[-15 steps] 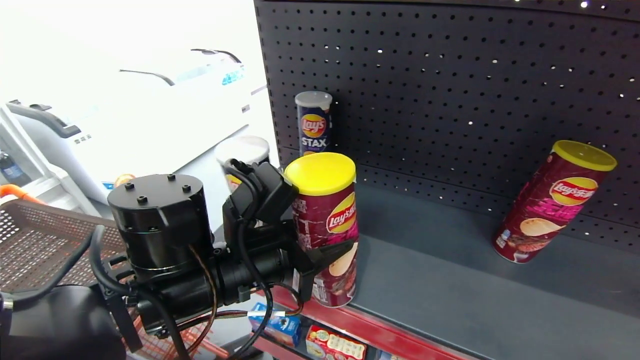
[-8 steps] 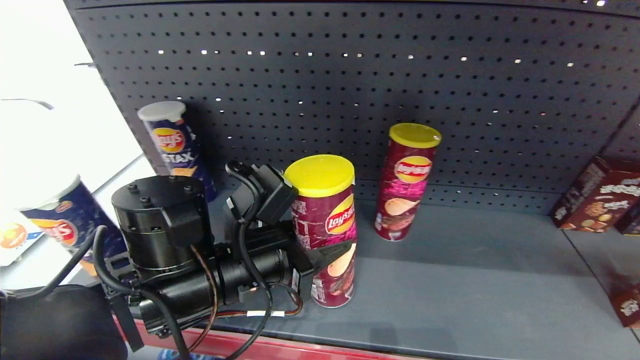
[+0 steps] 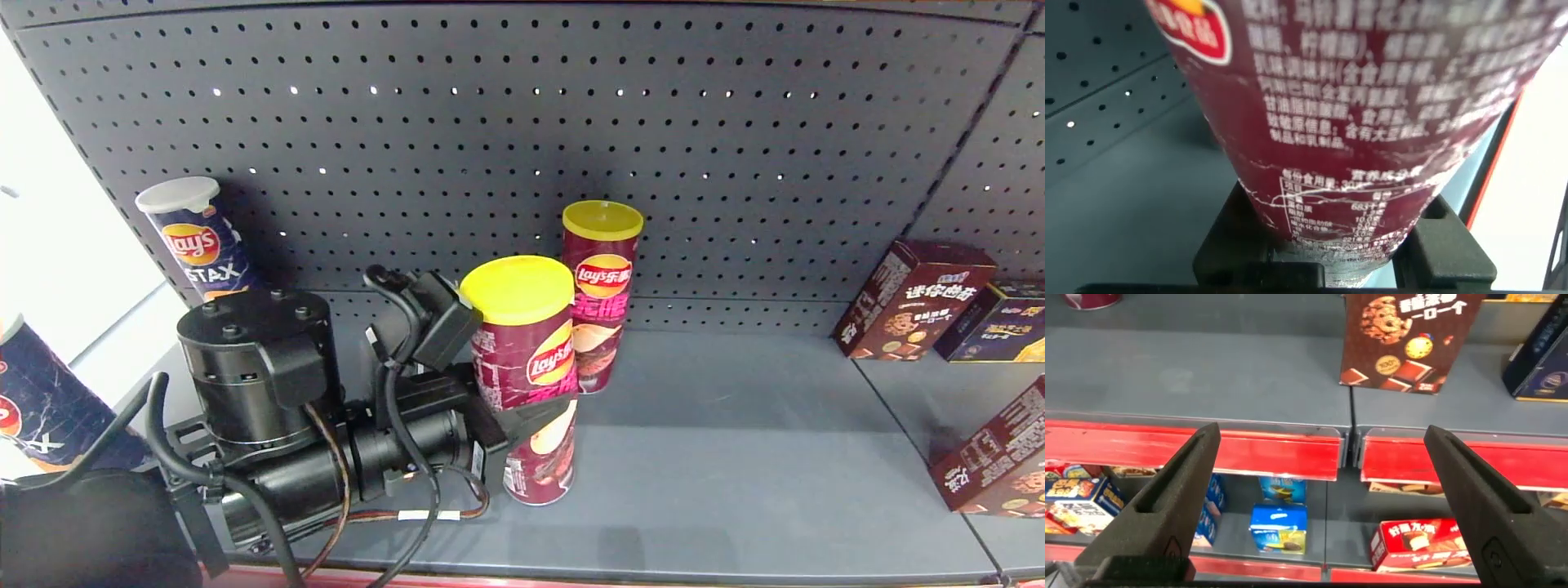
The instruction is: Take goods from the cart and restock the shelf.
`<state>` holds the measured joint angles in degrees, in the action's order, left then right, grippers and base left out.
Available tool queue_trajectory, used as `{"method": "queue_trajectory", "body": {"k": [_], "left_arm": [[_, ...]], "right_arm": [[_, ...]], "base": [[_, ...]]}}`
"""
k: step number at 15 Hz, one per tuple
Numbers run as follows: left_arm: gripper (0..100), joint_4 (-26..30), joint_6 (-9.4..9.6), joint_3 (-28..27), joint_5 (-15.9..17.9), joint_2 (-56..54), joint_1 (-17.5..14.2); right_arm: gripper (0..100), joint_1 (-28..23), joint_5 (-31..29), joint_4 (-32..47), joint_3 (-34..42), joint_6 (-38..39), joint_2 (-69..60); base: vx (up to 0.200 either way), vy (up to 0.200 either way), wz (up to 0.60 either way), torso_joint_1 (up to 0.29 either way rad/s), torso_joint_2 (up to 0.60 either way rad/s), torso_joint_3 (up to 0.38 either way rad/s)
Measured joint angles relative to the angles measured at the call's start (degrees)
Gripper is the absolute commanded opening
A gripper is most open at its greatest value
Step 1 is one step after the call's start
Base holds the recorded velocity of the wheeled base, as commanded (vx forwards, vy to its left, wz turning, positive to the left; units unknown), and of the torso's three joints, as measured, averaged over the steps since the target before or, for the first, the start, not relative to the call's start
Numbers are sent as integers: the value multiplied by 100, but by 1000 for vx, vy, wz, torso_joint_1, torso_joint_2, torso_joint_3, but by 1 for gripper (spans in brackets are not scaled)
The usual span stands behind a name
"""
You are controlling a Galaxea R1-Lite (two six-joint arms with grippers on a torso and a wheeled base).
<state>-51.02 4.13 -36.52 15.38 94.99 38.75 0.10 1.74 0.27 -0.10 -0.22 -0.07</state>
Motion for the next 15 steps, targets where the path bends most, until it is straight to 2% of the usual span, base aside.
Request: {"method": "queue_trajectory", "body": {"k": [4,8,10,13,15], "left_arm": [[0,13,5,63,-41,-119,-85],[0,66,0,218,-499,-369,-119],[0,83,0,364,-551,-496,-193],[0,94,0,436,-518,-610,-354],[0,82,-6,307,-488,-583,-404]], "right_arm": [[100,-5,0,-2,0,0,0],[100,0,13,11,0,-5,2],[100,12,162,6,-72,-100,37],[100,65,386,-102,-527,-185,263],[100,180,709,-267,-1045,-257,878]], "base": [[0,0,0,0,0,0],[0,0,0,0,0,0],[0,0,0,0,0,0],[0,0,0,0,0,0],[0,0,0,0,0,0]]}}
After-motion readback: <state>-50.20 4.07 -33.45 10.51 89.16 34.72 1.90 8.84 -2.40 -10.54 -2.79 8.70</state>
